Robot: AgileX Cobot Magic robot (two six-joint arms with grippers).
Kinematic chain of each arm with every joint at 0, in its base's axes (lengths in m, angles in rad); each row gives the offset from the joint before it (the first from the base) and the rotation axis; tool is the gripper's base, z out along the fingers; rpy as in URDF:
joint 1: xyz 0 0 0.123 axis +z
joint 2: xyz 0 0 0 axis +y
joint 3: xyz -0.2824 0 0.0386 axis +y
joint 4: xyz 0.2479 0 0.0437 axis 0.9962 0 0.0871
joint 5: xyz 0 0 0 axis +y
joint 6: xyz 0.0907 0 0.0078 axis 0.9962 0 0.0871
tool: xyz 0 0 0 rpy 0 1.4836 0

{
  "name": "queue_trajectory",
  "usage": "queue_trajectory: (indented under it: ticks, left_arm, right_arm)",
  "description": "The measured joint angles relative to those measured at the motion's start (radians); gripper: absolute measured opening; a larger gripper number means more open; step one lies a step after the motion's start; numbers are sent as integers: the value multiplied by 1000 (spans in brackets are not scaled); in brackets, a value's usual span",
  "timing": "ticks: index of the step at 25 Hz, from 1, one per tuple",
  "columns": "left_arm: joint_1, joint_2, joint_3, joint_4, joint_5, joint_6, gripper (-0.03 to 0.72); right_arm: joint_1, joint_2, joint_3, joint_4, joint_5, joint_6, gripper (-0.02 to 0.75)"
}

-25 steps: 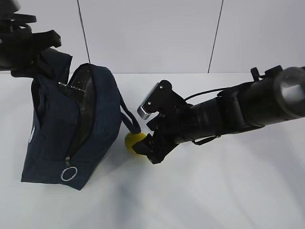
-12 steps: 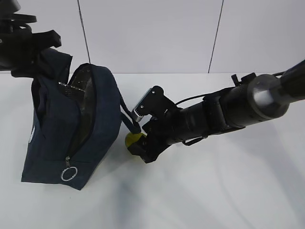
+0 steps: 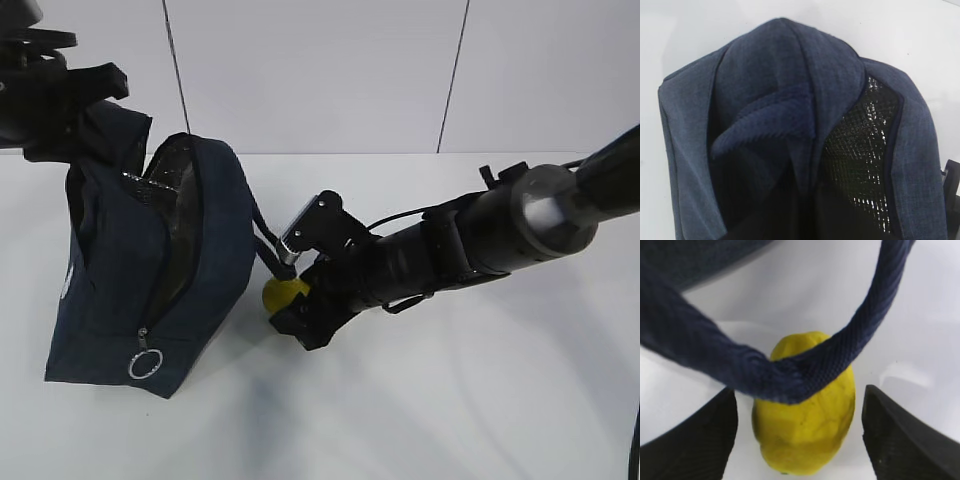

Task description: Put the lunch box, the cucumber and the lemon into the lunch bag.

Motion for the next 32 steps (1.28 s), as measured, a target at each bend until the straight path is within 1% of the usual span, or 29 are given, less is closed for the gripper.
queue_trajectory:
  ticks: [3, 8, 10, 24, 28, 32]
  left_arm:
    - [0, 0, 0, -2, 0, 0, -7]
    - [0, 0, 0, -2, 0, 0, -7]
    - [0, 0, 0, -2, 0, 0, -7]
    - [0, 0, 0, -2, 0, 0, -7]
    - [0, 0, 0, -2, 0, 0, -7]
    - [0, 0, 0, -2, 0, 0, -7]
  right_arm:
    - [0, 4, -2, 0, -6, 0, 566]
    - [0, 18, -14, 0, -12, 0, 471]
    - [0, 18, -20, 0, -13, 0, 452]
    - [0, 4, -20, -2, -37, 36, 430]
    - [0, -18, -2, -2, -122, 83, 429]
    - [0, -74, 65, -2, -202, 97, 429]
